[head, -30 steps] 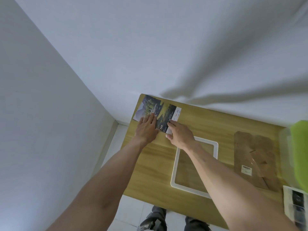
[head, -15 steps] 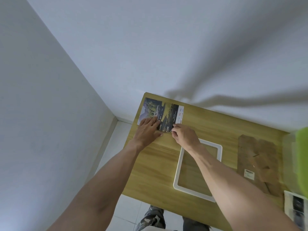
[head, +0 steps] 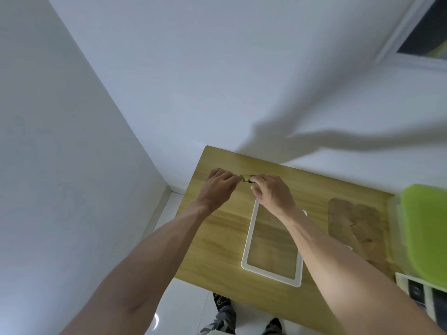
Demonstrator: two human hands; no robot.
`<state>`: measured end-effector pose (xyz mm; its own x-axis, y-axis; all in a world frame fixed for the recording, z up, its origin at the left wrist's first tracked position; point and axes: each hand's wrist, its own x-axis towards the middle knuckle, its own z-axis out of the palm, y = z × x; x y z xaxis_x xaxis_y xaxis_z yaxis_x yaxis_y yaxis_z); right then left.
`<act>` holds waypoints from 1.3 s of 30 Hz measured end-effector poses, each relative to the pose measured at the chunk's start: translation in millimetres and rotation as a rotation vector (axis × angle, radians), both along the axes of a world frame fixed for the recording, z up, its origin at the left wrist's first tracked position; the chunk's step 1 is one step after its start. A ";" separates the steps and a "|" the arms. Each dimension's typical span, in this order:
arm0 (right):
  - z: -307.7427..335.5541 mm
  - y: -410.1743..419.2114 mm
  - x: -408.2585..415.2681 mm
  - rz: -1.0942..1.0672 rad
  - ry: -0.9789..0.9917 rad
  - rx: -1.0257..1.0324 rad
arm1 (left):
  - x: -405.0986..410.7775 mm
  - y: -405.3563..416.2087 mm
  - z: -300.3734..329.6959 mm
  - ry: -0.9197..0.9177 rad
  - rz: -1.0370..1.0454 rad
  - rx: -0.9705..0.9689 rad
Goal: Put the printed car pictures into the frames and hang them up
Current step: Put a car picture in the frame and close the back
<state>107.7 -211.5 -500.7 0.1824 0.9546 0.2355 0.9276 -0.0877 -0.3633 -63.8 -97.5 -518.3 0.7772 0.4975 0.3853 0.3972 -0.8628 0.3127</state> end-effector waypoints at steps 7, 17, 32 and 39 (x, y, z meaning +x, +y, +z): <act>45.3 -45.0 27.4 -0.085 0.360 -0.032 | 6.0 -10.2 70.9 -0.090 0.319 -0.436; 83.3 -144.1 60.7 -0.411 1.015 0.077 | 45.2 -99.6 107.6 -0.314 0.417 -1.050; 53.2 -196.8 67.6 -0.536 1.124 -0.050 | 65.3 -149.3 84.9 -0.105 0.176 -1.126; 25.0 -192.7 39.9 -0.602 1.010 -0.236 | 46.6 -138.4 49.6 0.108 0.185 -1.071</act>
<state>147.6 -404.2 -475.7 0.6164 0.6527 -0.4405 0.0200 -0.5722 -0.8198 -17.2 -235.9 -468.6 0.6592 0.6470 -0.3832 0.5633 -0.0873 0.8216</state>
